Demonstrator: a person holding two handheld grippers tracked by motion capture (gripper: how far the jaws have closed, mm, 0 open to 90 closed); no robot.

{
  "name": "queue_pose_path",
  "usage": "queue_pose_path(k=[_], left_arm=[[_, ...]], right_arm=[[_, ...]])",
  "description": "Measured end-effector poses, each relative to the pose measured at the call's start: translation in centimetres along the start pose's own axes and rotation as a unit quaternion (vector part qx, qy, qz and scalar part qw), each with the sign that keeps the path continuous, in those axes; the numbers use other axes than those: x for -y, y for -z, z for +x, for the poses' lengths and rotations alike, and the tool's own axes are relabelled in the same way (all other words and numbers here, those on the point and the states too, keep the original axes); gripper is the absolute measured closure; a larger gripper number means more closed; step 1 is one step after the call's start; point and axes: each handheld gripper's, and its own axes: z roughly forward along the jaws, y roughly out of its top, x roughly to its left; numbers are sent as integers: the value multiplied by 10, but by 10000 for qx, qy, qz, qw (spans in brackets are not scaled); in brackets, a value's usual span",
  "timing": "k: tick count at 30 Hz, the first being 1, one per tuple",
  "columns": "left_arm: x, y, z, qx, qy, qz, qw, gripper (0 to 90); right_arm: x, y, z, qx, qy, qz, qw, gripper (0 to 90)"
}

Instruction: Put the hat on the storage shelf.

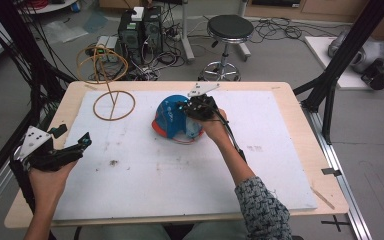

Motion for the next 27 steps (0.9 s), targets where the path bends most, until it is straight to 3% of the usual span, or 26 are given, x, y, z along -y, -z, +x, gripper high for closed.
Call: queue_pose_path(k=[10, 12, 15, 20, 21, 24, 27], left_arm=[[-1, 1, 0, 22, -9, -8, 10000, 175], [-1, 1, 0, 19, 5, -31, 10000, 175], [-1, 2, 1, 30, 9, -29, 10000, 175], [-1, 3, 2, 29, 24, -50, 10000, 175], [-1, 3, 2, 29, 24, -50, 10000, 175], [-2, 3, 2, 30, 27, -70, 10000, 175], [-3, 4, 2, 42, 25, -72, 10000, 175]], right_arm=[[-30, 2, -11, 175, -427, -320, 9984, 891], [-37, 1, -13, 228, -615, -373, 9971, 891], [-43, 1, -16, 297, -916, -474, 9942, 892], [-55, 6, -23, 430, -1217, -697, 9892, 891], [-55, 6, -23, 430, -1217, -697, 9892, 891], [-68, 10, -27, 547, -1435, -944, 9836, 891], [-77, 11, -28, 627, -1470, -1017, 9819, 891]])
